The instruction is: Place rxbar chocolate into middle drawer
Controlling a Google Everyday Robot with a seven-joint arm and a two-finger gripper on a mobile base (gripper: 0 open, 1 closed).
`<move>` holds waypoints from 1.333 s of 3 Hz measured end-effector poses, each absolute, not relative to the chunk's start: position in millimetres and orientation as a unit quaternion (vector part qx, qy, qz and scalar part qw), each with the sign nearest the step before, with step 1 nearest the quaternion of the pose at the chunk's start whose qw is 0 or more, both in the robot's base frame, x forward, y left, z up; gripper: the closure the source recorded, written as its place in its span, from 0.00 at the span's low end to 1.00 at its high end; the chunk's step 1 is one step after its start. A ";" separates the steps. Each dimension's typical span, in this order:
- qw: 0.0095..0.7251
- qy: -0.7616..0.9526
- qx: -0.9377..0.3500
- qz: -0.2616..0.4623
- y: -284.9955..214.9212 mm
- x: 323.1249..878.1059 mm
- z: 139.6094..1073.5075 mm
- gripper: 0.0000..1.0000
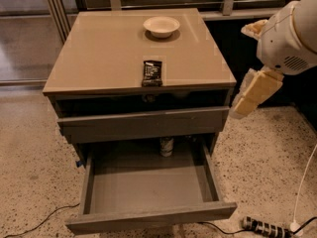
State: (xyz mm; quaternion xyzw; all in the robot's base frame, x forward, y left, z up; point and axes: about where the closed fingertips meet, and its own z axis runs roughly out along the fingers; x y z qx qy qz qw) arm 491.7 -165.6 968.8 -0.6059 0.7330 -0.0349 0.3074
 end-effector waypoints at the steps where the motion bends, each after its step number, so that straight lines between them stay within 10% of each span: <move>1: 0.307 0.733 -0.606 -0.035 -165.5 491.9 968.7 0.00; 4: 0.337 0.681 -0.648 -0.047 -112.6 536.4 949.6 0.00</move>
Offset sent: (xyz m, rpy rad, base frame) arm 0.0357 0.0311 -0.0137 -0.0083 -0.0674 0.0551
